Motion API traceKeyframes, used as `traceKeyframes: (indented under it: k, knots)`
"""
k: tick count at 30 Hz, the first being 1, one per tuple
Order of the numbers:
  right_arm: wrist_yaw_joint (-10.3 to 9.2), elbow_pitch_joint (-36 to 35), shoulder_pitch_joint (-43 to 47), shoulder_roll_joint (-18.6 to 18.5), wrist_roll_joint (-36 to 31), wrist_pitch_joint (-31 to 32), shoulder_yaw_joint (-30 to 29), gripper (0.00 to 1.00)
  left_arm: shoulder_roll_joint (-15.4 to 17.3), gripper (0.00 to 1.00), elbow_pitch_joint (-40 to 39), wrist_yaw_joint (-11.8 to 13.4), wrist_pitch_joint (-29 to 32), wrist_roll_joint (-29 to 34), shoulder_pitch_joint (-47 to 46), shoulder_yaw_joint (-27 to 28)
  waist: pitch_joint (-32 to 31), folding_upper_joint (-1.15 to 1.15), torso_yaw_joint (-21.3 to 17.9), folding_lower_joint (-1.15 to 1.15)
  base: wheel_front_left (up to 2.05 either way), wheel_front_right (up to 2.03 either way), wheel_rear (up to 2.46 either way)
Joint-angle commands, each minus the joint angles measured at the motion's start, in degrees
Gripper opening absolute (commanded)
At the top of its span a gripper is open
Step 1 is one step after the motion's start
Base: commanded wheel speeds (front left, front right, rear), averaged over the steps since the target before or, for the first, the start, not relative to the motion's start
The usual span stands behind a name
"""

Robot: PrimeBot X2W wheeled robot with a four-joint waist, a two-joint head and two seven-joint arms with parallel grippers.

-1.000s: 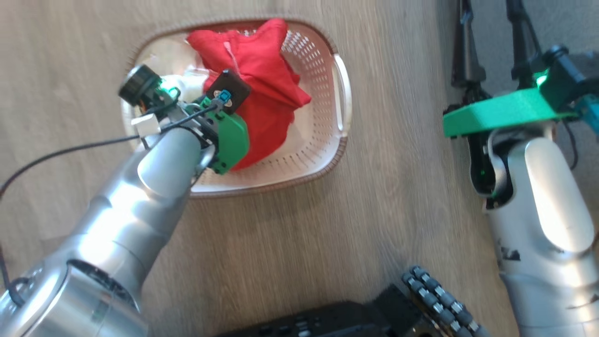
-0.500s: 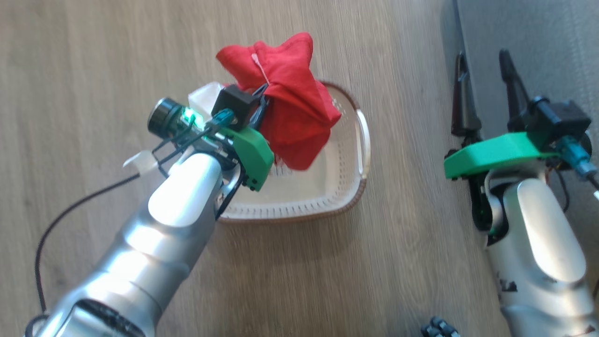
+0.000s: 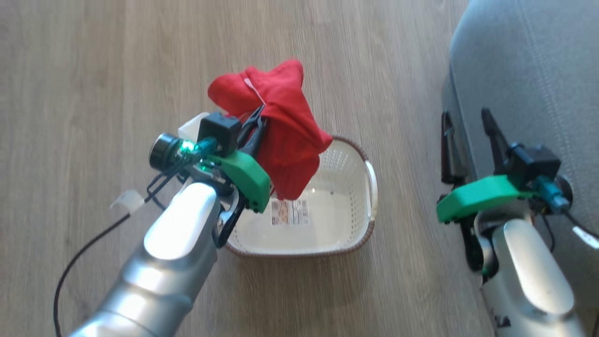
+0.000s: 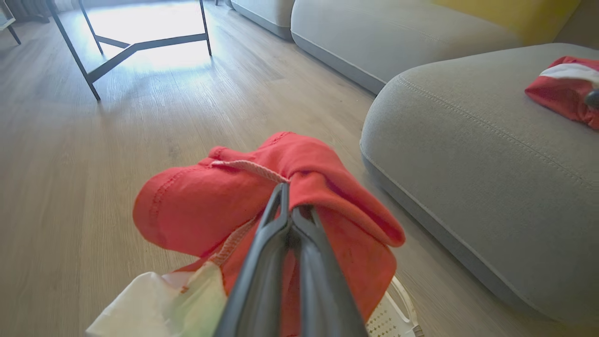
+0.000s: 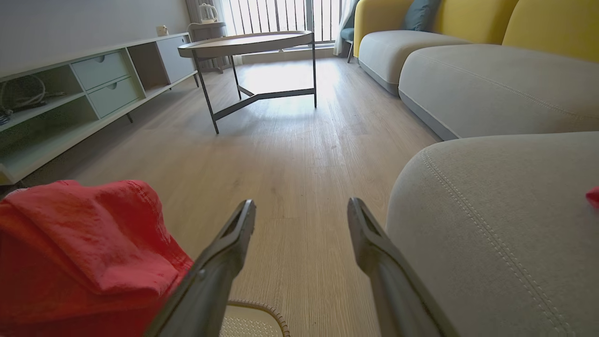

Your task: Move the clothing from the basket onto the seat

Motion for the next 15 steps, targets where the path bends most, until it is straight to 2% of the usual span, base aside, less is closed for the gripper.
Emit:
traceKeyframes:
  k: [1, 15]
  knots:
    - [0.40, -1.28, 0.83, 0.51, 0.36, -0.27, 1.57, 1.00, 0.48, 0.00, -2.62, 0.00, -0.54, -0.26, -0.45, 2.55, -2.48, -0.01, 0.45, 0.01, 0.00, 0.00, 0.00]
    - [0.40, -0.08, 5.58, 0.51, 2.12, -0.27, 3.85, 1.00, 0.98, 0.00, -10.11, -0.21, -0.54, 0.55, 3.52, 6.88, -8.77, -0.01, 0.82, 0.01, 0.00, 0.00, 0.00]
